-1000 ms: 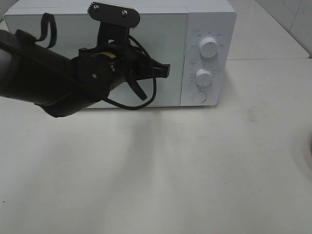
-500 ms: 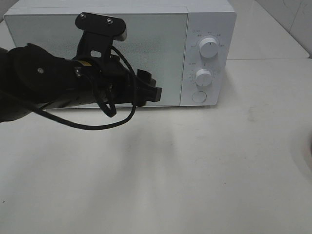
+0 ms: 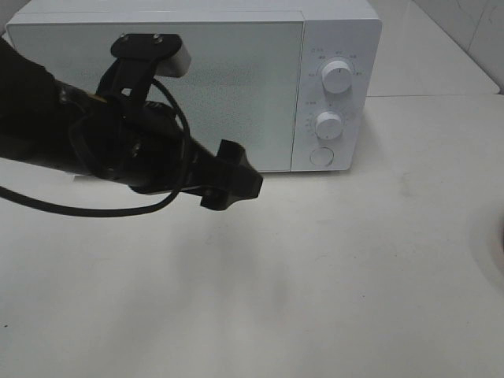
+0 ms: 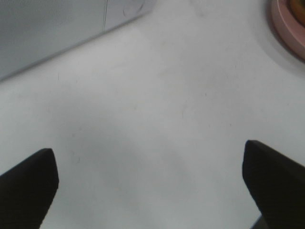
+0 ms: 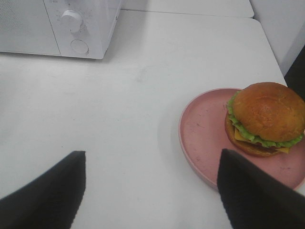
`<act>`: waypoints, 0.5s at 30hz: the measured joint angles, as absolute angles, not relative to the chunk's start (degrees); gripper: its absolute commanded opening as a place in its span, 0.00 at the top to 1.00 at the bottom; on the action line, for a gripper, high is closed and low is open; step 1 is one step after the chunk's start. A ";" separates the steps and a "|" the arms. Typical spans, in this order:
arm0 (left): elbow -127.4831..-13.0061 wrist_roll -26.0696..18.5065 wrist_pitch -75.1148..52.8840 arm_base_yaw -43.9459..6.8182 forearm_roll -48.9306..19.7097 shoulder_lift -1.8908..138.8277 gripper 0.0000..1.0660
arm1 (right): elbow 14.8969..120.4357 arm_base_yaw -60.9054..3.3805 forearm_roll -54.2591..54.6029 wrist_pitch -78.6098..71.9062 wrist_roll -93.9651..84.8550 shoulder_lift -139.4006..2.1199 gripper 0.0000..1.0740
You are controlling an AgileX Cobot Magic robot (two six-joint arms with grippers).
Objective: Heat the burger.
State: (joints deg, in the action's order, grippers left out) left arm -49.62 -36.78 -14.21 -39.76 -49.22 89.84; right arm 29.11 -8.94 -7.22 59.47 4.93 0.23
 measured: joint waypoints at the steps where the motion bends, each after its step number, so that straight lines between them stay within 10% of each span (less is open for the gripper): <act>1: -49.68 -36.78 -20.51 -36.33 -49.10 89.61 0.08 | 29.11 -8.94 -7.22 59.47 4.93 0.23 0.30; 9: -50.13 -34.09 -35.87 -25.27 -47.10 85.26 0.08 | 29.11 -8.94 -7.22 59.47 4.93 0.23 0.30; 15: -50.25 -19.02 -42.80 -15.30 -31.17 76.78 0.08 | 29.11 -8.94 -7.22 59.47 4.93 0.23 0.30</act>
